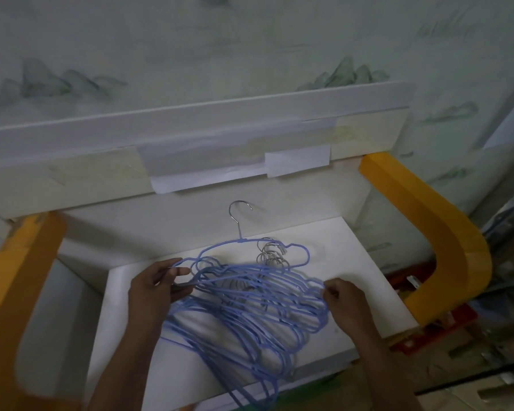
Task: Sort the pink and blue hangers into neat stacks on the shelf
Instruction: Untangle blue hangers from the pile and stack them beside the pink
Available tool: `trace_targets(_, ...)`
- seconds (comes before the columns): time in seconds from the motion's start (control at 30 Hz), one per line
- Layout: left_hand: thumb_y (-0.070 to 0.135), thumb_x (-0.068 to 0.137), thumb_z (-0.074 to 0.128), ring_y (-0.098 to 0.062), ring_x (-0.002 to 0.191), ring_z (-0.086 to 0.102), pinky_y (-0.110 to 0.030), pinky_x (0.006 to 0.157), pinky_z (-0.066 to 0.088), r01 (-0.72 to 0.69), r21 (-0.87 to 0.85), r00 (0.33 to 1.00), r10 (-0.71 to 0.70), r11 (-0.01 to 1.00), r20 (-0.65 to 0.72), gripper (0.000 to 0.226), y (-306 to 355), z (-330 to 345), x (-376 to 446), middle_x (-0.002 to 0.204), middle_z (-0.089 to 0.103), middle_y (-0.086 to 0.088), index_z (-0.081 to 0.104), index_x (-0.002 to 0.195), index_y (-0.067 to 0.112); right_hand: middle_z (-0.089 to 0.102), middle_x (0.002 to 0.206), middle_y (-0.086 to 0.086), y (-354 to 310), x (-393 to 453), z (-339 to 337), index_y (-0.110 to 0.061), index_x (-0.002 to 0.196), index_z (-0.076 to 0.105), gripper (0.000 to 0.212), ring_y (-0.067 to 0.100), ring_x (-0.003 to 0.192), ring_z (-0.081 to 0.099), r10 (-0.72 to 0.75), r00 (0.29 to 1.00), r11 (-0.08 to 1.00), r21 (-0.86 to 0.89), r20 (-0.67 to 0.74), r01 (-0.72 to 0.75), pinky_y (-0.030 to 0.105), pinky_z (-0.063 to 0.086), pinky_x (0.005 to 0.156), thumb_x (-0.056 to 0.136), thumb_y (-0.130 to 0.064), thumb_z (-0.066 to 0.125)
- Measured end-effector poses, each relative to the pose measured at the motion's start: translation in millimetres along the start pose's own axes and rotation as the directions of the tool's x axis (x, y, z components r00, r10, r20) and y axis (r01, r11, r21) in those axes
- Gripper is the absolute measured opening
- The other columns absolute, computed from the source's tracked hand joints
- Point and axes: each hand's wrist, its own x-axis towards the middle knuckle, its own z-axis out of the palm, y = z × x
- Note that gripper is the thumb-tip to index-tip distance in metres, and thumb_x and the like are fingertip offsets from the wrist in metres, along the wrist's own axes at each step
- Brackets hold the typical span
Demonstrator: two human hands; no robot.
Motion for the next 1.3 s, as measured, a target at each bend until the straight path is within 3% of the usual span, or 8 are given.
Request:
trace_targets(0.2,-0.002,0.1,0.045,-0.028,0.065,0.072,-0.024,0.06,0.059,-0.016,0.003,1.0,0.016,1.0,-0.018,0.021,2.3,-7.7,-0.7,0.091,0.069,-0.021,0.065,0.109,-0.001,0.067,0.086,0.001,-5.0,5.5,-6.4,-0.015,0.089,0.067,0.006,0.018,0.082,0.062,0.002,1.0,0.999,0.048,-0.03,0.0,0.025,0.041,0.072,0.086,-0.016,0.072)
trace_targets(0.4,-0.001,0.1,0.045,-0.023,0.061,0.071,-0.022,0.058,0.058,-0.029,-0.001,0.999,0.029,1.0,-0.015,0.021,4.8,-9.2,-0.3,0.089,0.069,-0.017,0.065,0.108,0.0,0.07,0.072,-0.006,-8.8,4.4,-19.0,-0.02,0.081,0.066,0.009,0.015,0.072,0.066,-0.01,0.996,0.976,0.216,-0.091,0.03,0.029,0.047,0.068,0.087,-0.015,0.07)
trace_targets(0.57,0.0,0.1,0.045,-0.024,0.064,0.071,-0.025,0.062,0.059,-0.041,-0.001,0.999,0.041,0.999,-0.036,0.022,7.2,-14.3,0.6,0.092,0.07,-0.018,0.066,0.106,0.003,0.071,0.072,0.013,-19.2,-1.7,-27.9,-0.006,0.086,0.062,0.007,0.031,0.068,0.071,-0.005,1.0,0.767,0.642,-0.004,0.006,0.037,0.059,0.06,0.093,-0.003,0.061)
trace_targets(0.63,-0.001,0.1,0.045,-0.023,0.063,0.071,-0.025,0.061,0.059,-0.046,-0.015,0.998,0.045,0.999,-0.045,0.021,10.7,-16.6,-2.1,0.091,0.069,-0.018,0.066,0.105,0.003,0.07,0.077,0.021,-23.6,-6.0,-31.9,-0.002,0.09,0.061,0.004,0.036,0.071,0.071,-0.019,1.0,0.708,0.706,0.025,-0.004,0.035,0.059,0.059,0.093,-0.001,0.059)
trace_targets(0.77,-0.002,0.099,0.046,-0.019,0.058,0.07,-0.023,0.059,0.059,-0.082,-0.059,0.995,0.078,0.995,-0.056,0.022,19.6,-25.6,-13.1,0.078,0.072,-0.005,0.067,0.1,0.006,0.072,0.081,0.019,-31.2,-18.1,-38.8,-0.003,0.094,0.062,0.003,0.033,0.074,0.072,-0.073,0.997,0.703,0.709,-0.005,0.055,0.039,0.06,0.064,0.092,-0.002,0.06)
trace_targets(0.9,-0.002,0.099,0.047,-0.018,0.058,0.069,-0.024,0.059,0.059,-0.118,-0.076,0.991,0.112,0.99,-0.073,0.021,28.8,-45.7,-25.0,0.075,0.073,-0.003,0.066,0.102,0.005,0.073,0.082,0.016,-46.1,-35.3,-40.0,-0.001,0.098,0.061,0.006,0.027,0.071,0.073,-0.132,0.99,0.689,0.714,-0.05,0.128,0.029,0.058,0.058,0.093,-0.003,0.06)
trace_targets(1.07,-0.002,0.098,0.047,-0.024,0.061,0.069,-0.027,0.062,0.06,-0.168,-0.085,0.982,0.159,0.982,-0.104,0.021,43.3,-80.4,-45.8,0.08,0.072,-0.008,0.067,0.104,0.005,0.071,0.079,0.015,-65.1,-58.9,-29.6,0.001,0.101,0.06,0.01,0.03,0.071,0.072,-0.163,0.985,0.635,0.757,-0.063,0.154,0.04,0.06,0.063,0.093,-0.004,0.06)
trace_targets(1.3,0.001,0.098,0.05,-0.036,0.073,0.068,-0.031,0.063,0.06,-0.235,-0.084,0.97,0.229,0.968,-0.077,0.021,64.6,-136.0,-89.6,0.095,0.07,-0.02,0.066,0.111,-0.001,0.072,0.079,0.016,-103.4,-107.1,-6.6,0.0,0.098,0.061,0.006,0.03,0.067,0.07,-0.23,0.973,0.628,0.763,-0.006,0.153,0.038,0.06,0.061,0.092,0.001,0.058)
